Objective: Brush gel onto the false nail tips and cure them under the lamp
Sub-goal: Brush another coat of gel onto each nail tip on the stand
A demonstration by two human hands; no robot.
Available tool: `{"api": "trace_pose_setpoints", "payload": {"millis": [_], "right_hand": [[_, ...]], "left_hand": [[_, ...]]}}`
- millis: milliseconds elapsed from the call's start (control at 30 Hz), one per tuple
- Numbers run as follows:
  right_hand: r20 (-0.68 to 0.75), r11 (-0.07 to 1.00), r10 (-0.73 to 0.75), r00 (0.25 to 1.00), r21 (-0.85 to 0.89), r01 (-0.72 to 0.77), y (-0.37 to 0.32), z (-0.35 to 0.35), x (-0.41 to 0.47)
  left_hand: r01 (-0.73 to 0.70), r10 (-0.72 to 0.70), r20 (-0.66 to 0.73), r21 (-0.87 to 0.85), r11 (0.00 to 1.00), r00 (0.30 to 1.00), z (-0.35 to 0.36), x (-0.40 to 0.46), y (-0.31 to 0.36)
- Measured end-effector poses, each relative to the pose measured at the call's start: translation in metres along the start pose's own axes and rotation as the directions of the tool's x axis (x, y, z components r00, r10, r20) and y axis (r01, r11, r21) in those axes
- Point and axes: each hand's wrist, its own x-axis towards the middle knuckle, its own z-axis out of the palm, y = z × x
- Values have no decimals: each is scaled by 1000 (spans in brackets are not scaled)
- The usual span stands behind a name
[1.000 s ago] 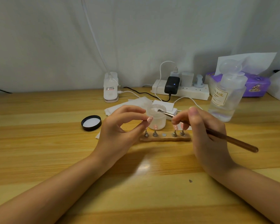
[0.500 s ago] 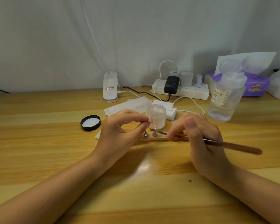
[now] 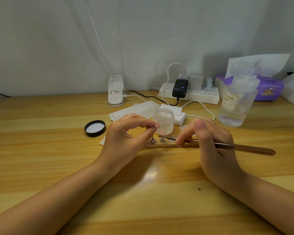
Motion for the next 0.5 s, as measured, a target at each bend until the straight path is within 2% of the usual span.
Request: {"api": "trace_pose_setpoints", "payload": {"millis": [233, 400, 500], "right_hand": [[60, 998, 35, 998, -48, -32, -1, 2, 3], [25, 999, -15, 1000, -41, 16, -2, 0, 0], [18, 999, 7, 1000, -44, -7, -2, -1, 2]], "left_hand": [[20, -20, 3, 10, 1000, 1000, 0, -1, -1], [22, -22, 5, -1, 1000, 1000, 0, 0, 0], [19, -19, 0, -1, 1000, 1000, 0, 0, -1]]}}
